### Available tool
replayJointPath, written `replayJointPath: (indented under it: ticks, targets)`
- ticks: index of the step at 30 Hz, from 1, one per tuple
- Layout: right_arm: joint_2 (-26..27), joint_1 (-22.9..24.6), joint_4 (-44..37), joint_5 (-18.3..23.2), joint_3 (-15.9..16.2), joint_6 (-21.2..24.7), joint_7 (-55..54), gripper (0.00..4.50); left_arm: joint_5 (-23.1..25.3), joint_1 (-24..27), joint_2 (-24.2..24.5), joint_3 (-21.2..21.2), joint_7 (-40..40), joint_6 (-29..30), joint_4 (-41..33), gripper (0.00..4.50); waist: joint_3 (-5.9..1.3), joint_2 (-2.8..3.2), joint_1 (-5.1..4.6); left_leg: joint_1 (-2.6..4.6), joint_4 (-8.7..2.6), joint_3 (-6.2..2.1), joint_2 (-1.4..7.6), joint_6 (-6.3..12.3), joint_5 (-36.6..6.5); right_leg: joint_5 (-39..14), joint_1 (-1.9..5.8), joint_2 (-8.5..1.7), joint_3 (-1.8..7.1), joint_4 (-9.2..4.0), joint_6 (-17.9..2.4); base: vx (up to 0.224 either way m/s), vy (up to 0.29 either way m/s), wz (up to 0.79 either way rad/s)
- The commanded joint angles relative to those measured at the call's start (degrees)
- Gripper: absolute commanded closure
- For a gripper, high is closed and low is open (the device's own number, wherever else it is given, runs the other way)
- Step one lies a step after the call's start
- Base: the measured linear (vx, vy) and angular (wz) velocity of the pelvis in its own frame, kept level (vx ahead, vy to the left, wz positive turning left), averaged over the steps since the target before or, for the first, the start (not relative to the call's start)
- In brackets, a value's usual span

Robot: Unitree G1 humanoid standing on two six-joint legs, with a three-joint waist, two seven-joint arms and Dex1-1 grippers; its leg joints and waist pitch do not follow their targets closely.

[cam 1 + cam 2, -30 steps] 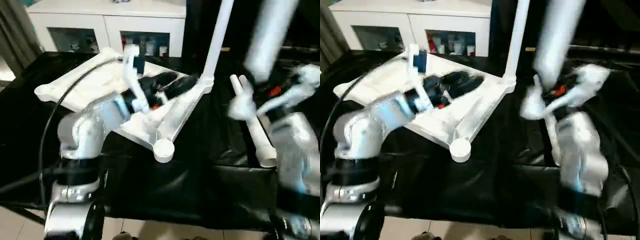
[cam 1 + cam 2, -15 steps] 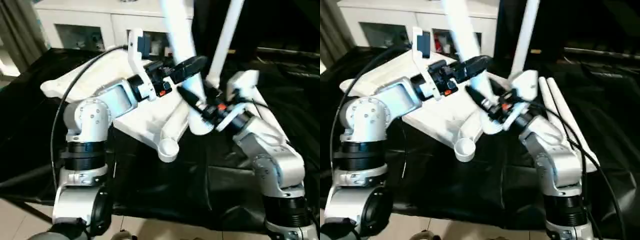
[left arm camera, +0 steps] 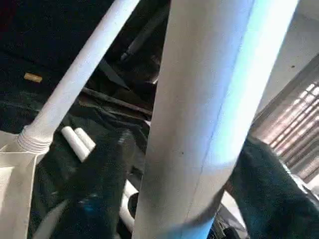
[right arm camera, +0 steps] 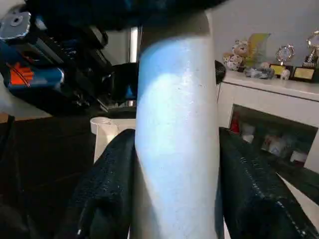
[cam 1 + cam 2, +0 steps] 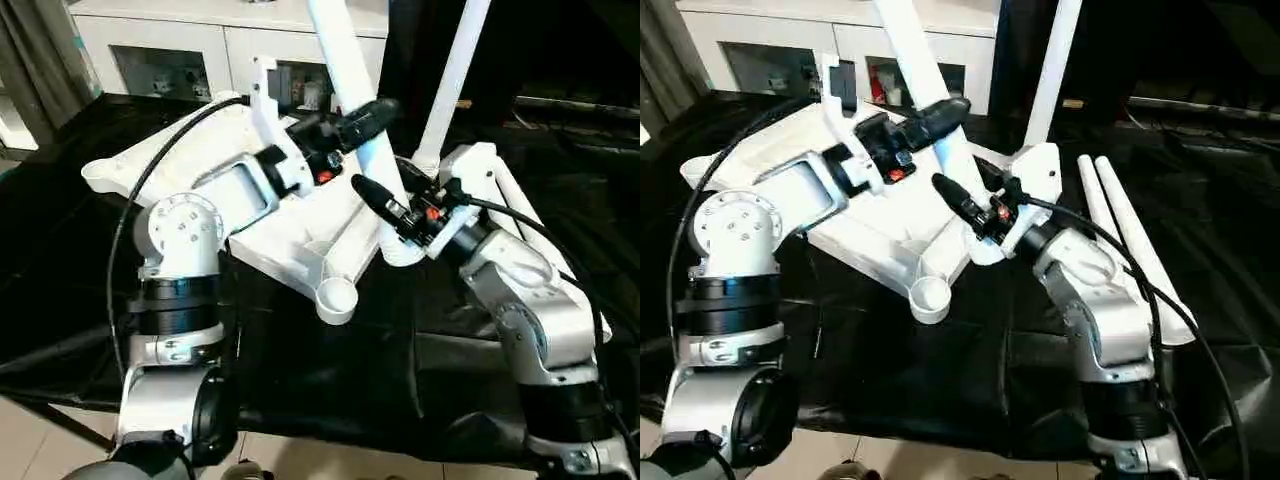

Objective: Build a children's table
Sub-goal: Pick table leg

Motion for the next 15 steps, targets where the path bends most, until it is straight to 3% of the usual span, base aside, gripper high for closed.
replayJointPath:
  ticks: [1, 12, 15]
  targets:
    - [-0.02, -0.76, 0.26, -0.64, 0.19, -0.98, -0.04, 2.64, -0.53, -0.35, -0.03, -0.56, 0.93, 0.57, -0.42, 1.62, -4.38, -0.96, 0.17, 0.13, -3.30, -0.59, 1.82, 2.74, -4.69, -9.93, 3.79, -4.34, 2.89, -4.43, -7.80, 0.000, 0.000, 0.00]
    - [-0.67, -1.13, 0.95, -1.03, 0.75, -1.88, 0.01, 2.64, -1.12, -0.28, -0.61, -0.43, 1.56, 0.12, -0.20, 2.42, -4.39, -1.28, 0.13, 0.23, -3.31, -0.57, 1.88, 2.61, -4.69, -9.62, 3.79, -4.32, 2.92, -4.37, -7.72, 0.000, 0.000, 0.00]
    - [-0.63, -1.22, 1.11, -1.29, 0.79, -2.03, 0.09, 2.64, -1.39, -0.19, -0.57, -0.19, 1.96, 0.06, -0.13, 2.46, -4.41, -1.40, 0.06, 0.22, -3.30, -0.60, 1.94, 2.59, -4.46, -8.52, 3.78, -4.27, 2.92, -4.24, -8.14, 0.000, 0.000, 0.00]
